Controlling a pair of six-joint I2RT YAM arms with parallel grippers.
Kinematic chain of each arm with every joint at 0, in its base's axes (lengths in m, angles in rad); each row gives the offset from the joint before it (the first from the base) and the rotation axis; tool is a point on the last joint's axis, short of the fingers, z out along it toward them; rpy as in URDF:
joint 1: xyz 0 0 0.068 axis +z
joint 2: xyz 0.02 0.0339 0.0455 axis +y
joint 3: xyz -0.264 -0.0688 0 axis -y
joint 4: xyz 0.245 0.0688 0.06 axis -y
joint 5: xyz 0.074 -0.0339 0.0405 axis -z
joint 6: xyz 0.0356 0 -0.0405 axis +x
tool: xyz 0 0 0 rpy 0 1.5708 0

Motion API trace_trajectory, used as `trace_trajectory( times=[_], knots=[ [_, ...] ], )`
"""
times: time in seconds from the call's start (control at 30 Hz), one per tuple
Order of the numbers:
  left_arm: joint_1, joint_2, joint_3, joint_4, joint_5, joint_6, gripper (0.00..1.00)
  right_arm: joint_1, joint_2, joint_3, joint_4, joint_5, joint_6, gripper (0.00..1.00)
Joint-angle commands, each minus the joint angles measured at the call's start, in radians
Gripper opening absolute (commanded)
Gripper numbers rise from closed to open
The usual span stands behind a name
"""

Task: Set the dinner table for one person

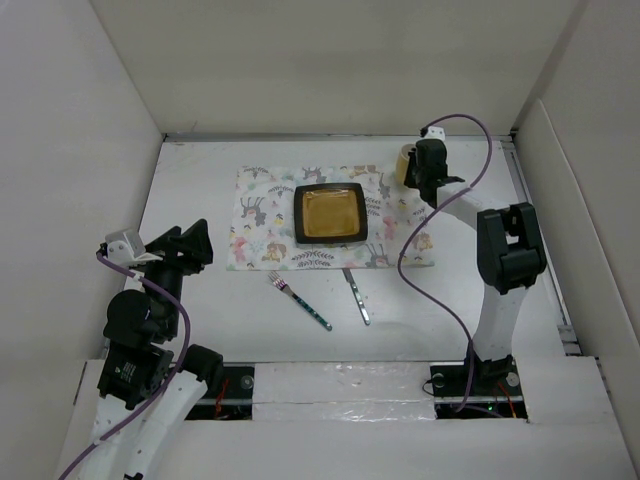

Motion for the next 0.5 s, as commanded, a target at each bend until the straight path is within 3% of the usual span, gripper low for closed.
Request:
trace_trajectory(
  times=[0.0,0.2,0.33,0.47],
  knots=[
    [0.006,0.006,0.0,0.047,0.005,0.012,0.58,0.007,-0.006,0.048,0.108,0.018,-0.006,0.0],
    [0.006,0.006,0.001,0.043,0.002,0.011,0.58,0.016,0.008,0.02,0.108,0.044,0.007,0.14],
    [0.006,0.003,-0.002,0.044,0.005,0.011,0.58,0.016,-0.044,0.005,0.085,0.064,0.01,0.5],
    [0.006,0.003,0.001,0.043,0.013,0.008,0.58,0.025,-0.139,-0.004,0.024,0.102,0.028,0.65]
  ],
)
